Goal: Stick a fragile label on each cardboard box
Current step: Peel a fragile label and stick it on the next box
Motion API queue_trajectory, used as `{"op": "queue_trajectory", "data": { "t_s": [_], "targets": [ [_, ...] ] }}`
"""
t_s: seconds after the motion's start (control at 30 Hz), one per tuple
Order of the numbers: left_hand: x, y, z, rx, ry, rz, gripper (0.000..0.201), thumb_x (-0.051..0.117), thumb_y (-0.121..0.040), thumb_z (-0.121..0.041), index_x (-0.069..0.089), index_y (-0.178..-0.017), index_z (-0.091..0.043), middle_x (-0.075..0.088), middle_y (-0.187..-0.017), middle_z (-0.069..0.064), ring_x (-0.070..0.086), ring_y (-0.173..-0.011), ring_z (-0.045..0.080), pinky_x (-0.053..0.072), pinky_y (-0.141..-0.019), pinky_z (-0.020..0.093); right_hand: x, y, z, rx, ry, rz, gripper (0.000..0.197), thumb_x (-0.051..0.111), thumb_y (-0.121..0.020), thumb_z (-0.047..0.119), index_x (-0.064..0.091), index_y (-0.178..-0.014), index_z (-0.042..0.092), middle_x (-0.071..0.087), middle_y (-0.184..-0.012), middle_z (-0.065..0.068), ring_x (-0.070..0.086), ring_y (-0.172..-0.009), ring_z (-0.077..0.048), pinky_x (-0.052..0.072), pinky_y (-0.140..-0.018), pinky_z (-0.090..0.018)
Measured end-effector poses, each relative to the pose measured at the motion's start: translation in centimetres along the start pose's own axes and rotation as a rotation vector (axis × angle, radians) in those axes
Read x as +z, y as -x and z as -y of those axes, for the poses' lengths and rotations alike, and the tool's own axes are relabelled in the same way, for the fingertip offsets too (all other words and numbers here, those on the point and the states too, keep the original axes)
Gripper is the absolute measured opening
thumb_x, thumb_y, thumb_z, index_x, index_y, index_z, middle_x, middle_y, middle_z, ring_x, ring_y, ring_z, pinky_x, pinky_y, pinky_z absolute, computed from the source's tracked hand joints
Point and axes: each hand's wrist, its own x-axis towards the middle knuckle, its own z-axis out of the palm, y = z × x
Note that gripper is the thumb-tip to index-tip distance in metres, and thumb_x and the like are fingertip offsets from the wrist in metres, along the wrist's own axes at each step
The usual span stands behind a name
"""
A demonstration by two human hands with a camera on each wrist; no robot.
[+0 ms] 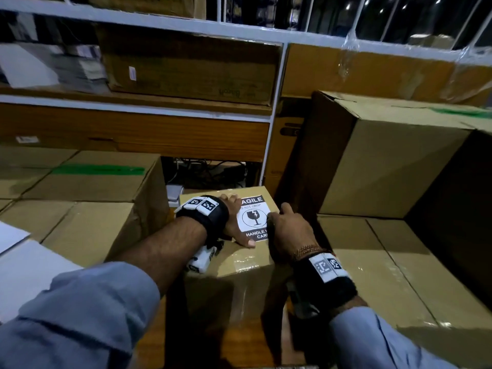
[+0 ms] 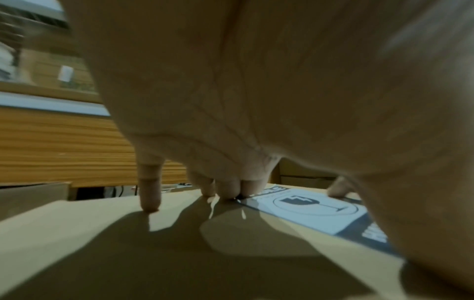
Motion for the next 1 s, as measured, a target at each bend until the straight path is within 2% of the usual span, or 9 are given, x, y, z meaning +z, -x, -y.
{"op": "queue_trajectory", "data": {
  "t_s": [0.1, 0.37, 0.53, 0.63, 0.7, 0.77, 0.87, 0.93, 1.0],
  "targets": [
    [-0.9, 1.2, -0.4, 0.053, -0.051, 0.007, 0.116, 0.066, -0.085, -0.071, 0.0, -0.164, -0.02, 0.001, -0.172, 0.012, 0.003, -0.157, 0.033, 0.008, -0.125, 0.045, -1.2, -1.7, 0.0, -0.007, 0.048, 0.11, 0.043, 0.059, -0.1, 0.026, 0.055, -0.143, 0.021, 0.046, -0.131, -0.008, 0.061, -0.115, -0.034, 0.055, -0.098, -0.049],
    [-1.6, 2.1, -0.3, 0.109, -0.087, 0.027, 0.109, 0.066, -0.084, -0.071, 0.006, -0.164, -0.026, 0.009, -0.171, 0.01, 0.007, -0.157, 0.032, 0.01, -0.125, 0.045, -2.5, -6.5, 1.2, -0.056, 0.215, 0.285, 0.05, 0.062, -0.099, 0.022, 0.053, -0.148, 0.018, 0.062, -0.137, -0.01, 0.061, -0.125, -0.033, 0.055, -0.101, -0.048],
    [-1.5, 1.2, 0.0, 0.095, -0.064, 0.003, 0.116, 0.071, -0.077, -0.075, 0.01, -0.163, -0.026, 0.015, -0.17, 0.01, 0.013, -0.156, 0.03, 0.015, -0.124, 0.046, -3.0, -8.9, 0.7, -0.09, 0.221, 0.35, 0.043, 0.052, -0.107, 0.02, 0.051, -0.148, 0.008, 0.057, -0.147, -0.014, 0.058, -0.132, -0.034, 0.051, -0.107, -0.043],
    [-0.6, 0.2, 0.5, 0.073, -0.035, -0.021, 0.132, 0.072, -0.068, -0.083, -0.002, -0.163, -0.029, 0.007, -0.171, 0.007, 0.004, -0.157, 0.031, 0.013, -0.123, 0.056, -3.0, -9.5, 0.6, -0.032, 0.076, 0.318, 0.045, 0.049, -0.108, 0.025, 0.048, -0.151, 0.011, 0.058, -0.146, -0.017, 0.059, -0.13, -0.033, 0.052, -0.105, -0.04],
    [0.1, -0.5, 0.8, 0.018, -0.024, -0.034, 0.146, 0.069, -0.055, -0.093, -0.008, -0.162, -0.032, -0.002, -0.172, 0.005, -0.002, -0.158, 0.032, 0.012, -0.121, 0.063, -3.1, -9.3, 0.6, 0.009, 0.057, 0.294, 0.049, 0.044, -0.109, 0.027, 0.039, -0.157, 0.017, 0.055, -0.147, -0.016, 0.056, -0.131, -0.034, 0.05, -0.106, -0.041],
    [0.5, -0.8, 0.9, -0.021, -0.032, -0.026, 0.148, 0.067, -0.052, -0.096, -0.006, -0.163, -0.031, -0.007, -0.172, 0.004, -0.004, -0.158, 0.031, 0.011, -0.121, 0.064, -3.4, -8.4, 0.9, -0.044, 0.12, 0.27, 0.059, 0.049, -0.106, 0.031, 0.029, -0.162, 0.025, 0.05, -0.15, -0.016, 0.052, -0.134, -0.034, 0.047, -0.109, -0.045],
    [-0.4, 0.2, 0.5, 0.011, -0.046, 0.018, 0.138, 0.069, -0.063, -0.089, -0.006, -0.163, -0.031, -0.009, -0.172, 0.005, -0.006, -0.158, 0.032, 0.009, -0.122, 0.063, -2.1, -7.7, 1.0, -0.151, 0.238, 0.238, 0.072, 0.061, -0.099, 0.032, 0.025, -0.162, 0.035, 0.03, -0.161, -0.011, 0.035, -0.143, -0.036, 0.039, -0.113, -0.053],
    [-1.2, 1.0, 0.0, 0.058, -0.055, 0.029, 0.126, 0.07, -0.074, -0.079, -0.004, -0.164, -0.031, -0.005, -0.172, 0.007, -0.005, -0.158, 0.032, 0.008, -0.123, 0.059, -1.0, -8.0, 1.1, -0.242, 0.258, 0.305, 0.064, 0.058, -0.098, 0.031, 0.033, -0.158, 0.031, 0.02, -0.167, -0.007, 0.03, -0.145, -0.039, 0.04, -0.112, -0.057],
    [-1.4, 1.4, -0.2, 0.063, -0.067, 0.034, 0.121, 0.069, -0.078, -0.076, -0.003, -0.164, -0.03, -0.005, -0.172, 0.009, -0.006, -0.158, 0.031, 0.007, -0.124, 0.056, -0.7, -8.2, 1.1, -0.29, 0.305, 0.349, 0.065, 0.053, -0.098, 0.032, 0.031, -0.158, 0.023, 0.02, -0.166, -0.007, 0.036, -0.142, -0.041, 0.042, -0.109, -0.058]
  ]
}}
